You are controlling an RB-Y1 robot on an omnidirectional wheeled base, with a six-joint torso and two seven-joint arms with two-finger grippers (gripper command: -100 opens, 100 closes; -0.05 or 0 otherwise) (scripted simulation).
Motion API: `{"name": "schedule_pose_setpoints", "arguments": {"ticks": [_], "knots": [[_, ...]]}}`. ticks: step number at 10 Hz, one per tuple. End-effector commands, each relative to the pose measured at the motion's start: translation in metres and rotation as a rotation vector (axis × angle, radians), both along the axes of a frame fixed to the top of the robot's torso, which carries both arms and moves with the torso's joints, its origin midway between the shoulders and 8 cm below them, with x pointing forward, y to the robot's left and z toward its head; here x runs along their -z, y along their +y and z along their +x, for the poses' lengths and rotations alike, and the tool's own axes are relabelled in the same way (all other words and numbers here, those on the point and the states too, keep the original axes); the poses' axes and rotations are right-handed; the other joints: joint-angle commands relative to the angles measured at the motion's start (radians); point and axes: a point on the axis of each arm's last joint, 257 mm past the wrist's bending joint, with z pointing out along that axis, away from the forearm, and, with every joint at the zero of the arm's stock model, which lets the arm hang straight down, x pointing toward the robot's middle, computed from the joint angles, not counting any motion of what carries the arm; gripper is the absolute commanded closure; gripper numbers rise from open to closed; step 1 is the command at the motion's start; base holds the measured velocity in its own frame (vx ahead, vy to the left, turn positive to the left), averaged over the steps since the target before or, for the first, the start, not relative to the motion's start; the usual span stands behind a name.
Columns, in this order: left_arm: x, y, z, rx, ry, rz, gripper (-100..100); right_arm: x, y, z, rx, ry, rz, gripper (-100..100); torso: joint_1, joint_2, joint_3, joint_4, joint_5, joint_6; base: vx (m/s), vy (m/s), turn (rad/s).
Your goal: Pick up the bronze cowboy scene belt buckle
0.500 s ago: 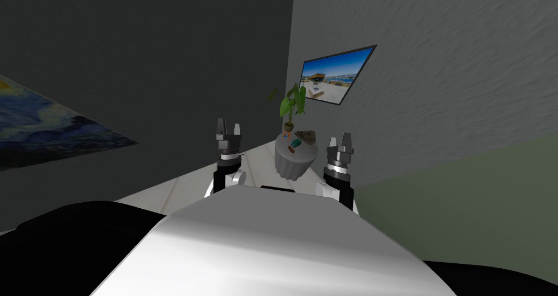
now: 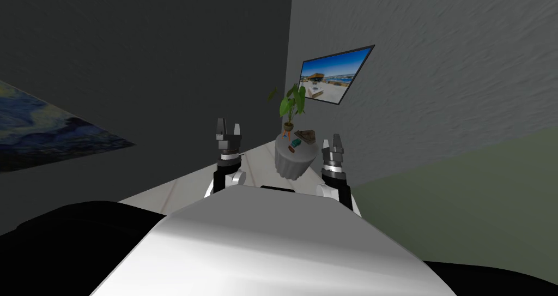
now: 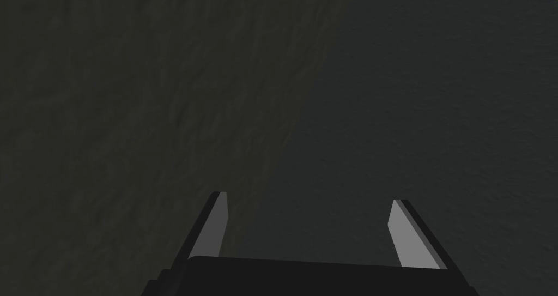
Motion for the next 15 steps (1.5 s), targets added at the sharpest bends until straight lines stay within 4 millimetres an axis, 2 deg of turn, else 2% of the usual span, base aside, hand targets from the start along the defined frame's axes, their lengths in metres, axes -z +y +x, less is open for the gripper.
{"name": "schedule_pose_setpoints", "arguments": {"ticks": [1, 2, 5, 6, 8, 9, 11, 12, 15], "knots": [[0.000, 0.000, 0.000, 0.000, 0.000, 0.000, 0, 0.017, 0.006, 0.006, -0.025, 0.050, -0.037, -100, 0.000, 0.000, 0.000, 0.000, 0.000, 0.000, -0.003, 0.042, -0.019], [0.000, 0.000, 0.000, 0.000, 0.000, 0.000, 0, 0.017, 0.007, 0.006, -0.030, 0.052, -0.047, -100, 0.000, 0.000, 0.000, 0.000, 0.000, 0.000, 0.002, 0.028, -0.007], [0.000, 0.000, 0.000, 0.000, 0.000, 0.000, 0, 0.060, 0.019, 0.019, -0.078, 0.163, -0.132, -100, 0.000, -0.001, 0.000, 0.000, 0.000, 0.000, 0.004, 0.035, -0.002], [0.000, 0.000, 0.000, 0.000, 0.000, 0.000, 0, 0.061, 0.020, 0.019, -0.083, 0.165, -0.144, -100, 0.000, -0.001, 0.000, 0.000, 0.000, 0.000, 0.003, 0.033, -0.001], [0.000, 0.000, 0.000, 0.000, 0.000, 0.000, 0, 0.097, 0.026, 0.025, -0.114, 0.252, -0.214, -100, 0.000, -0.001, -0.001, 0.000, 0.000, 0.000, 0.012, 0.033, 0.024], [0.000, 0.000, 0.000, 0.000, 0.000, 0.000, 0, 0.097, 0.026, 0.025, -0.116, 0.253, -0.221, -100, 0.000, -0.002, -0.001, 0.000, 0.000, 0.000, 0.011, 0.032, 0.012], [0.000, 0.000, 0.000, 0.000, 0.000, 0.000, 0, 0.138, 0.029, 0.028, -0.143, 0.345, -0.300, -100, 0.000, -0.001, -0.001, 0.000, 0.000, 0.000, 0.006, 0.039, 0.045], [0.000, 0.000, 0.000, 0.000, 0.000, 0.000, 0, 0.139, 0.028, 0.028, -0.145, 0.347, -0.307, -100, 0.000, -0.001, -0.001, 0.000, 0.000, 0.000, 0.009, 0.030, 0.023], [0.000, 0.000, 0.000, 0.000, 0.000, 0.000, 0, 0.203, 0.025, 0.025, -0.182, 0.483, -0.444, -100, 0.001, -0.002, -0.001, 0.000, 0.000, 0.000, 0.018, 0.059, 0.086]]}}
